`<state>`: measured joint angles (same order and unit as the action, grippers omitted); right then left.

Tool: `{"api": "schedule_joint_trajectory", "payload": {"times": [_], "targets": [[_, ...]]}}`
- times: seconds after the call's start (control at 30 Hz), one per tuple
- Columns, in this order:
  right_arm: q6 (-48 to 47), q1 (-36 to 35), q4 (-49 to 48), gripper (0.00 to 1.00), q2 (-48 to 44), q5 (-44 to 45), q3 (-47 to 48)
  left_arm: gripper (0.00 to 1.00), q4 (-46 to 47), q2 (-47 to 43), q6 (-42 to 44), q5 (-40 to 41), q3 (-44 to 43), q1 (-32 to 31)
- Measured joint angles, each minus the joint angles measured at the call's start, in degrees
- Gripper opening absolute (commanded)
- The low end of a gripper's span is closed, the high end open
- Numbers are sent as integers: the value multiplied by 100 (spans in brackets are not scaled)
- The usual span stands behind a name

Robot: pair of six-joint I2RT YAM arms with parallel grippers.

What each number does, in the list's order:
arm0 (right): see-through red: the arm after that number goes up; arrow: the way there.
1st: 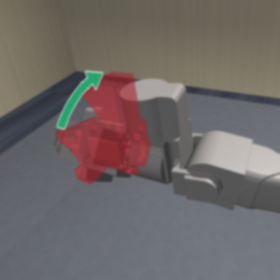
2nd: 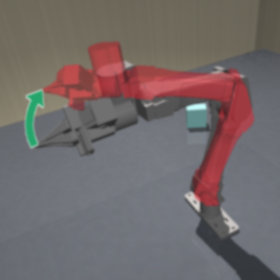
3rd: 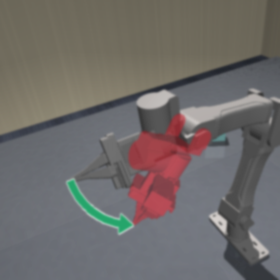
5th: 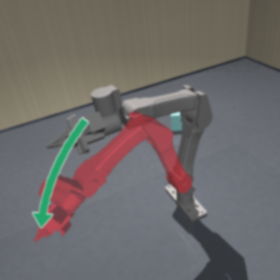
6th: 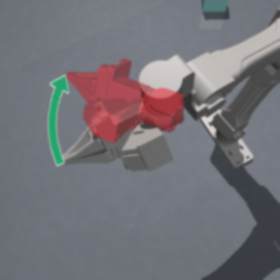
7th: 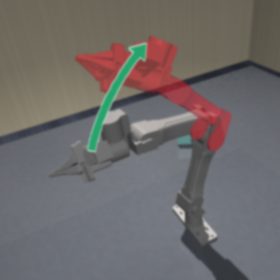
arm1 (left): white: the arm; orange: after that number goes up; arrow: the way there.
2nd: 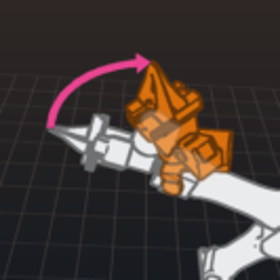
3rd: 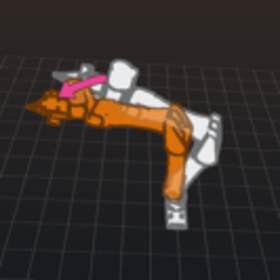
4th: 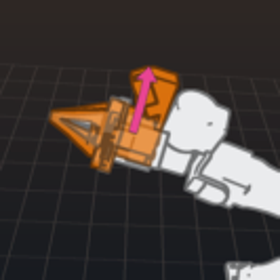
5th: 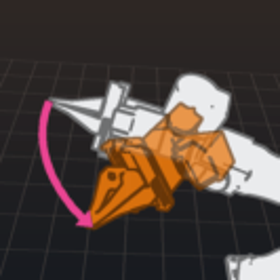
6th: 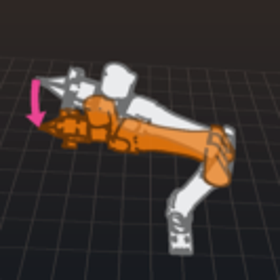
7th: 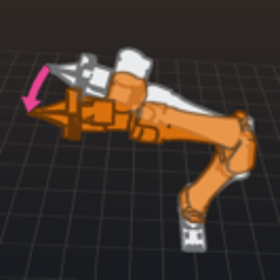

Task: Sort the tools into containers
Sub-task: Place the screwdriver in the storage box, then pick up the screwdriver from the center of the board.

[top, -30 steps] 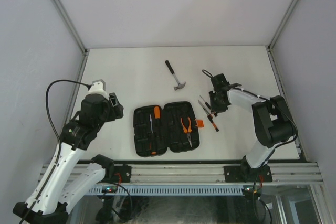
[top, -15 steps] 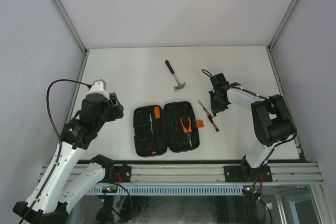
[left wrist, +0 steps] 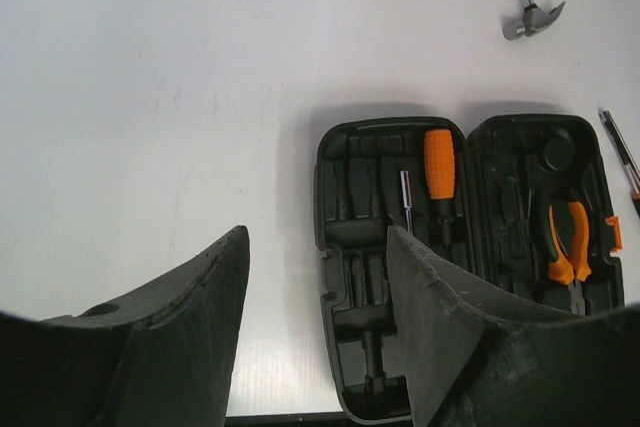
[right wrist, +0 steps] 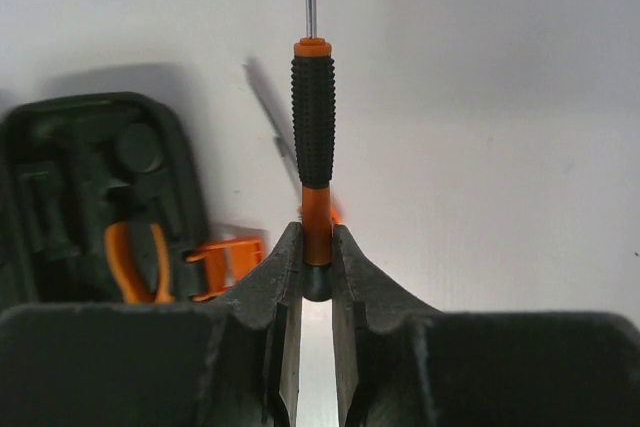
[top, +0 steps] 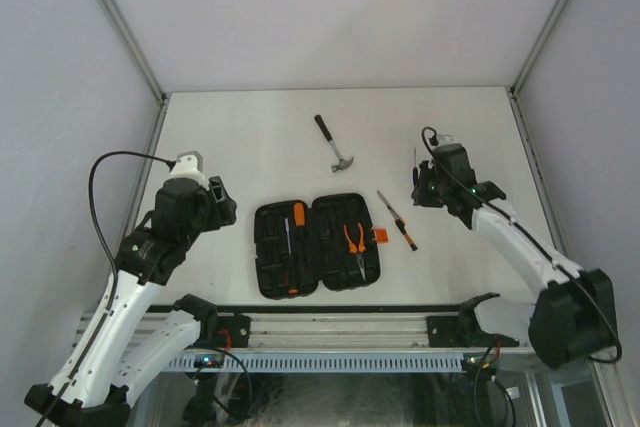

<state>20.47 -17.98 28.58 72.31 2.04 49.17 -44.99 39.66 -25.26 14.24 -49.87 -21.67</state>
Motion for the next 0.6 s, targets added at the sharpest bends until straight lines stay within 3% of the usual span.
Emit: {"api": "schedule_joint_trajectory", "payload": {"times": [0.37,0.4,0.5,0.6], "targets": [[570,-463,-1379,0,-2577,-297,-1019,66,87,-72,44,-251,46,0],[575,-546,-1475,0,-2669,-284,-1036,68,87,-72,44,-249,46,0],[570,-726,-1641,0,-2776,-251,-1051,87,83,-59,48,-245,46,0],[555,-804,-1714,0,-2776,-251,-1078,96,74,-4,63,-245,46,0]]}}
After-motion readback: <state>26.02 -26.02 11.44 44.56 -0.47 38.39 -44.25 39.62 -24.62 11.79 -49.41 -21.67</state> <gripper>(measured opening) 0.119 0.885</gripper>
